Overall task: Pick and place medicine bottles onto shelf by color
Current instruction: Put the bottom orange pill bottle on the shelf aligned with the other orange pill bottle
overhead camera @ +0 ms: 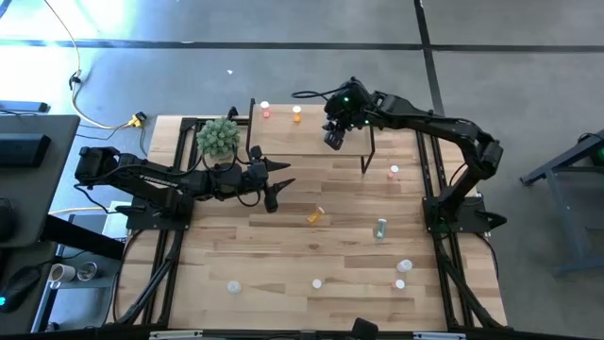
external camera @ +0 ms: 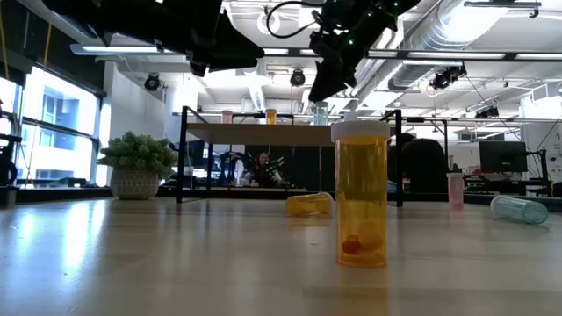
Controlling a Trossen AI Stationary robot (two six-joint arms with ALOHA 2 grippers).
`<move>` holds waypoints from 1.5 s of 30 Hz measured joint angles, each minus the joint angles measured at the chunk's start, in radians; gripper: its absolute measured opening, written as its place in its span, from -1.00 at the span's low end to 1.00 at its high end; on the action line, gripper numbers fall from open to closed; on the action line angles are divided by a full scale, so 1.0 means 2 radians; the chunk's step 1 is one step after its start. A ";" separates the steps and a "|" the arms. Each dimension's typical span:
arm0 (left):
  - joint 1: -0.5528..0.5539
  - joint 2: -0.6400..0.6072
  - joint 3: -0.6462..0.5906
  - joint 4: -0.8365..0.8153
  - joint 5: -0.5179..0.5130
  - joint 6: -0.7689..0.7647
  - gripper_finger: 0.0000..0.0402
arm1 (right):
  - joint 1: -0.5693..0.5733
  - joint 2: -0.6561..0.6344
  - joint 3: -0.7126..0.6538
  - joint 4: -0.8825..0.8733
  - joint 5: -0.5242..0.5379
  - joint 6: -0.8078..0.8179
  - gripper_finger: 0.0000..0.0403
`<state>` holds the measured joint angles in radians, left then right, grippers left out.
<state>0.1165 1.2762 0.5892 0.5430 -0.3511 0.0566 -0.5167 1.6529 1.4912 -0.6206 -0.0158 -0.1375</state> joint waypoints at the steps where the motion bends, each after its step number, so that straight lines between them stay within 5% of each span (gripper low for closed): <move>1: 0.000 0.000 0.000 0.000 0.000 0.001 0.00 | 0.000 -0.001 0.000 0.000 0.000 0.000 -0.26; 16: -0.001 -0.019 0.000 -0.032 0.000 0.013 0.00 | 0.035 -0.064 0.000 -0.022 0.003 -0.001 -0.26; 32: -0.038 -0.066 0.000 -0.146 0.004 0.000 0.00 | 0.171 -0.083 0.000 -0.143 0.005 0.042 -0.26; 45: -0.083 -0.077 0.000 -0.201 0.004 -0.032 0.00 | 0.298 -0.082 -0.003 -0.188 0.070 0.127 -0.26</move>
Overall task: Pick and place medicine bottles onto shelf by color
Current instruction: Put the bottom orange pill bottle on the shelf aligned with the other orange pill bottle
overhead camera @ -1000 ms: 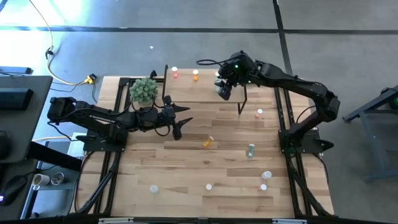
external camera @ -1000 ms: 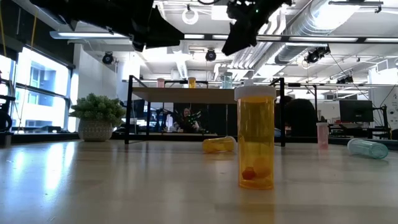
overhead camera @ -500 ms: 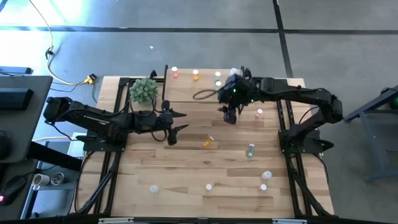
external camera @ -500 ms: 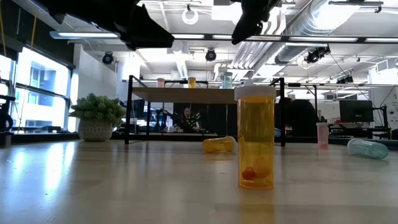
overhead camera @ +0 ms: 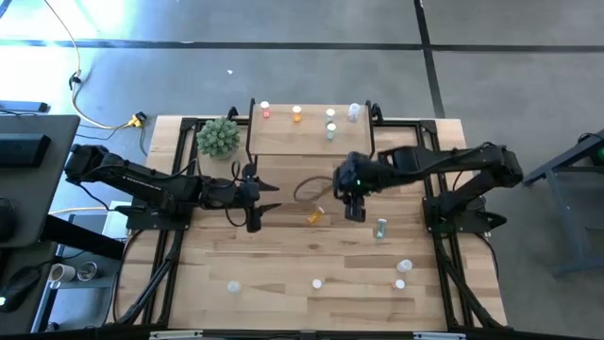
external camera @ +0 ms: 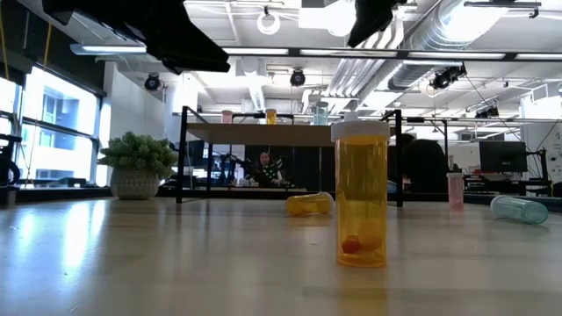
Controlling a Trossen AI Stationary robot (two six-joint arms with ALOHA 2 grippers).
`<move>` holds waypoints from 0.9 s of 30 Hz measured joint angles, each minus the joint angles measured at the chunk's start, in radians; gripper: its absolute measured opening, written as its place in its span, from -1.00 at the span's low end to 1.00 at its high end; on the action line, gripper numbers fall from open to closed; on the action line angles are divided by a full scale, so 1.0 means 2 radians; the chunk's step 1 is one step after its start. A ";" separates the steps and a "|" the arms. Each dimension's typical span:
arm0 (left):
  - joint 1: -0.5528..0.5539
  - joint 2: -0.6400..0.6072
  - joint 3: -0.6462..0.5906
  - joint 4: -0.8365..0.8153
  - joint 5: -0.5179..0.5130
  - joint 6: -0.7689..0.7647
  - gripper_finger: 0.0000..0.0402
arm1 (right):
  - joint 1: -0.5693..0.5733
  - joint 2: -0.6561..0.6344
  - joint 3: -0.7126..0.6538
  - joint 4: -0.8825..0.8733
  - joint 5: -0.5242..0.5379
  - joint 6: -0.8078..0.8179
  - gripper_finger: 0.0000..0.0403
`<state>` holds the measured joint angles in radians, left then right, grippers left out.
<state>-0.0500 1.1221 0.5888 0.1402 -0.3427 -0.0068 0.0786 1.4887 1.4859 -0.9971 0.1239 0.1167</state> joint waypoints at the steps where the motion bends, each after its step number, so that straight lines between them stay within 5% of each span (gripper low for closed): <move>1: -0.003 0.000 0.000 0.000 0.000 -0.001 0.00 | 0.009 0.000 -0.008 0.005 0.008 0.007 -0.26; 12: -0.016 0.000 0.000 -0.001 0.000 -0.008 0.00 | 0.077 -0.002 -0.187 0.145 0.020 0.109 -0.26; 27: -0.016 0.000 0.000 -0.005 0.000 -0.026 0.00 | 0.161 -0.003 -0.326 0.371 0.018 0.217 -0.26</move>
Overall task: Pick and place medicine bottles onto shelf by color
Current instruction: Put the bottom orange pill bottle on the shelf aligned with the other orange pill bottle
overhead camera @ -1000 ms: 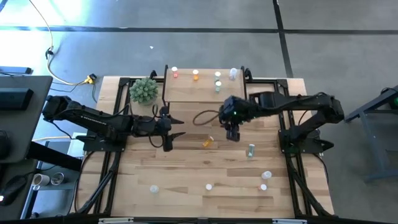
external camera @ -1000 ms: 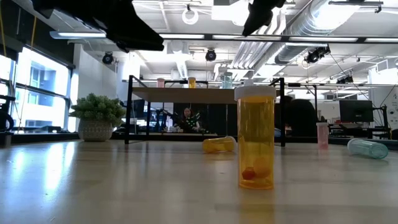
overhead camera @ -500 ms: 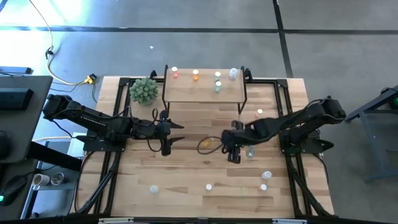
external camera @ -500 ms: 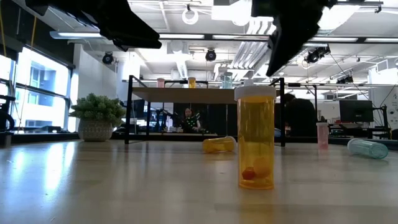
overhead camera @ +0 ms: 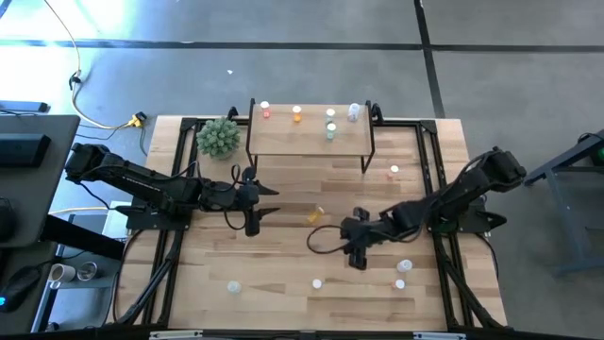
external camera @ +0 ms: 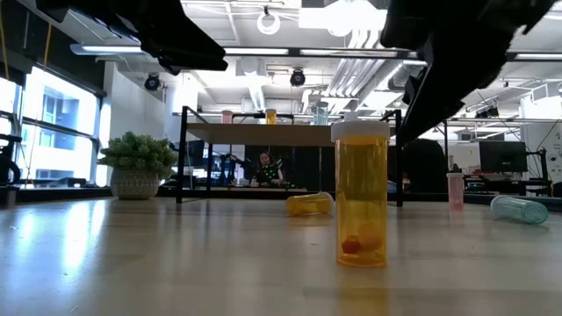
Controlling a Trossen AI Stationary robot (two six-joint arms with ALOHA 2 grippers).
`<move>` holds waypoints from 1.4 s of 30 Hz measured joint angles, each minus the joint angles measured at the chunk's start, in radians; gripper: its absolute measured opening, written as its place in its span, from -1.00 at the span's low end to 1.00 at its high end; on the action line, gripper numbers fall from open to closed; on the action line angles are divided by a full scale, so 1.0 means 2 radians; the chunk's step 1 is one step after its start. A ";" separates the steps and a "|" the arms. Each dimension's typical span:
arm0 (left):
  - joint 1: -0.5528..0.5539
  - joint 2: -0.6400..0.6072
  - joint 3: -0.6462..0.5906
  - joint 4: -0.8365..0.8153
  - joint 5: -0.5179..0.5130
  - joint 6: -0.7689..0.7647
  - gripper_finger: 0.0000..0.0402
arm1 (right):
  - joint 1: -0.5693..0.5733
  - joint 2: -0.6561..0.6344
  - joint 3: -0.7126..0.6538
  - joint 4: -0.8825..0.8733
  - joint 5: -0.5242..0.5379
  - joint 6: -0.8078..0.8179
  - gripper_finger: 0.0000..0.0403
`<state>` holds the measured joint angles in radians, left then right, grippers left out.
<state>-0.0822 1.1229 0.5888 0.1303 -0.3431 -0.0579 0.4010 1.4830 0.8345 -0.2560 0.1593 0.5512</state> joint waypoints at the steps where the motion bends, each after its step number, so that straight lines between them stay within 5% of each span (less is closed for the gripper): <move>1: 0.000 0.000 0.000 0.000 0.000 -0.001 0.00 | 0.006 0.000 -0.007 0.018 0.000 0.001 -0.26; 7: 0.000 0.000 0.000 0.000 0.000 -0.001 0.00 | 0.033 0.000 -0.051 0.125 -0.001 0.017 -0.26; 18: 0.000 0.000 0.000 0.000 0.001 -0.046 0.00 | 0.041 0.000 -0.057 0.154 0.003 -0.001 -0.08; 23: 0.000 0.000 0.000 0.000 0.047 -0.068 0.00 | 0.066 0.009 -0.057 0.171 0.040 -0.028 0.06; 42: -0.026 0.000 0.000 -0.001 0.076 -0.084 0.00 | 0.118 0.162 -0.057 0.393 0.087 -0.108 0.05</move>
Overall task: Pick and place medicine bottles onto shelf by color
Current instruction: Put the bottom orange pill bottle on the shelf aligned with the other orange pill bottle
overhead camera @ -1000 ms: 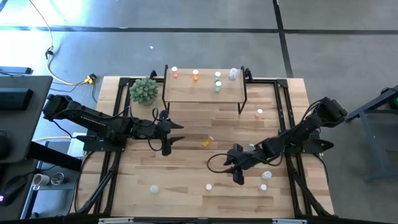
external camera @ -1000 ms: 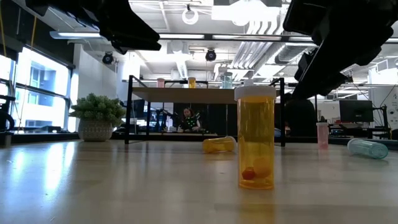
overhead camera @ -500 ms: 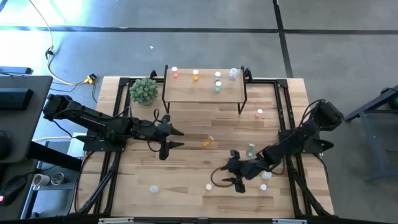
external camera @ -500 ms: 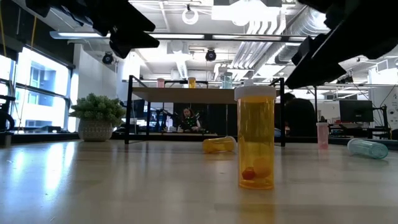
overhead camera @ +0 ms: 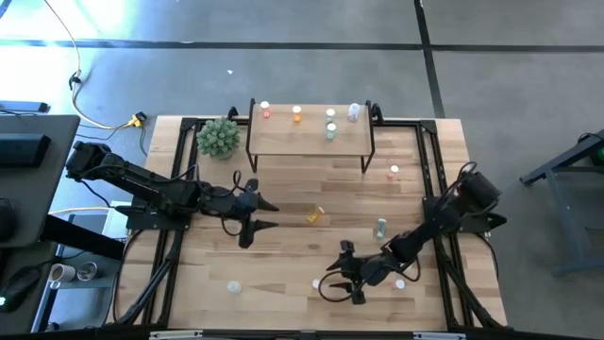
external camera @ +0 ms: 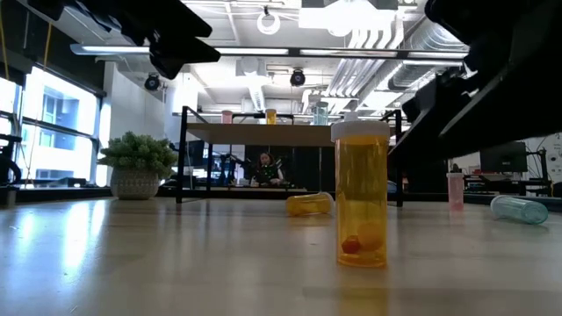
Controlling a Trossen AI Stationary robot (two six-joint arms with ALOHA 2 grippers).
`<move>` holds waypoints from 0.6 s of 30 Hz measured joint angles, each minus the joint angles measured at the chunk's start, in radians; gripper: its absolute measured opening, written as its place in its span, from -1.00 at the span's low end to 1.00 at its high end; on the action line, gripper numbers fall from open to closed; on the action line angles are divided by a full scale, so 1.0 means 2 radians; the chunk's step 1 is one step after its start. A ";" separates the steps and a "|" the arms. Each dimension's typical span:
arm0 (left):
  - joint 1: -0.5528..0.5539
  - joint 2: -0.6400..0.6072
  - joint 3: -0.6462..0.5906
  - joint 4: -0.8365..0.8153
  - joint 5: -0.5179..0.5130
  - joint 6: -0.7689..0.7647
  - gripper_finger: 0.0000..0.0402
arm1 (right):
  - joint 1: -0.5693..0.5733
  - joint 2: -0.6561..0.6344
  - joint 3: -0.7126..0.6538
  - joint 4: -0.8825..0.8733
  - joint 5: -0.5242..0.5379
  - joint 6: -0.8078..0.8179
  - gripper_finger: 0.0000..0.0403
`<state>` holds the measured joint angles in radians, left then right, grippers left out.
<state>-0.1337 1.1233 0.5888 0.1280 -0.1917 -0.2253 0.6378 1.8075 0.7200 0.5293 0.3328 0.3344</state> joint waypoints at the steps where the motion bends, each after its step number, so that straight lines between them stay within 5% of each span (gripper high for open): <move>1: 0.000 0.000 0.000 0.000 0.000 0.000 0.00 | 0.000 0.007 0.000 0.012 0.000 -0.001 0.05; 18: 0.000 0.000 0.000 0.001 -0.001 0.000 0.00 | -0.012 0.084 0.021 0.100 -0.014 -0.022 0.05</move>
<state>-0.1337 1.1233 0.5888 0.1303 -0.1938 -0.2253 0.6134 1.9757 0.7630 0.7292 0.3042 0.2912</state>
